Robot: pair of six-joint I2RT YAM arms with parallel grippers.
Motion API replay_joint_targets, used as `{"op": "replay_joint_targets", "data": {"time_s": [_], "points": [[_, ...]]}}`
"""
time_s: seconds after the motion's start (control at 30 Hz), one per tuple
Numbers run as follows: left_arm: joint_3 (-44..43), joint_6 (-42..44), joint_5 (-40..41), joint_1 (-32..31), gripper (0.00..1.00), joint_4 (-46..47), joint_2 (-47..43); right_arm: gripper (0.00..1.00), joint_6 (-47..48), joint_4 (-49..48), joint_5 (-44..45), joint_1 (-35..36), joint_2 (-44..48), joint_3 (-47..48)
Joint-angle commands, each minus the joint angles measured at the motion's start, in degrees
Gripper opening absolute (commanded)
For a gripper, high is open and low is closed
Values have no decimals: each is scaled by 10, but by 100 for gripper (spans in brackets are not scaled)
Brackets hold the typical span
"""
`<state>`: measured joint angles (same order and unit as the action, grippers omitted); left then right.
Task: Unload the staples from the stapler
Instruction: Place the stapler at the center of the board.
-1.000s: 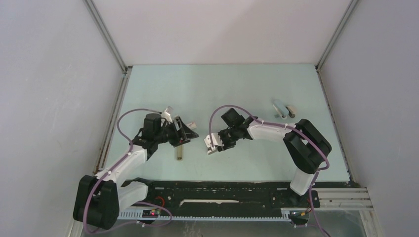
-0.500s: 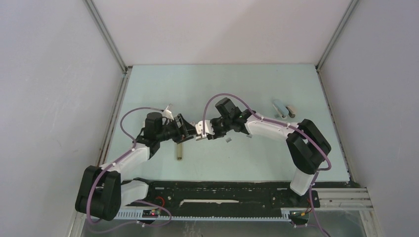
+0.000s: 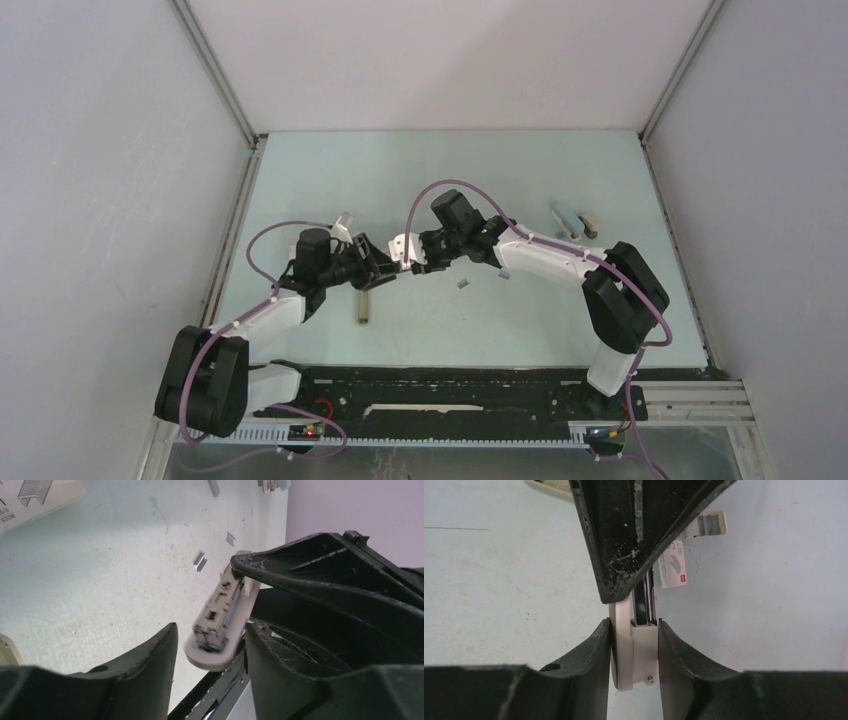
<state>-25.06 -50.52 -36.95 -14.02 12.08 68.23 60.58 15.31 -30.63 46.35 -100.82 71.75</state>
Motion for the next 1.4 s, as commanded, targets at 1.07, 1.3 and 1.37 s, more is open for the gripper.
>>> {"op": "replay_joint_targets", "data": {"time_s": [1.07, 1.3, 1.37], "points": [[-13, 67, 38, 4, 0, -95, -64, 76, -63, 79, -61, -17, -10, 100], [-31, 137, 178, 7, 0, -228, -175, 77, -97, 176, -125, -59, 11, 136], [-31, 149, 229, 7, 0, -254, -224, 77, -106, 190, -144, -71, 19, 128]]}}
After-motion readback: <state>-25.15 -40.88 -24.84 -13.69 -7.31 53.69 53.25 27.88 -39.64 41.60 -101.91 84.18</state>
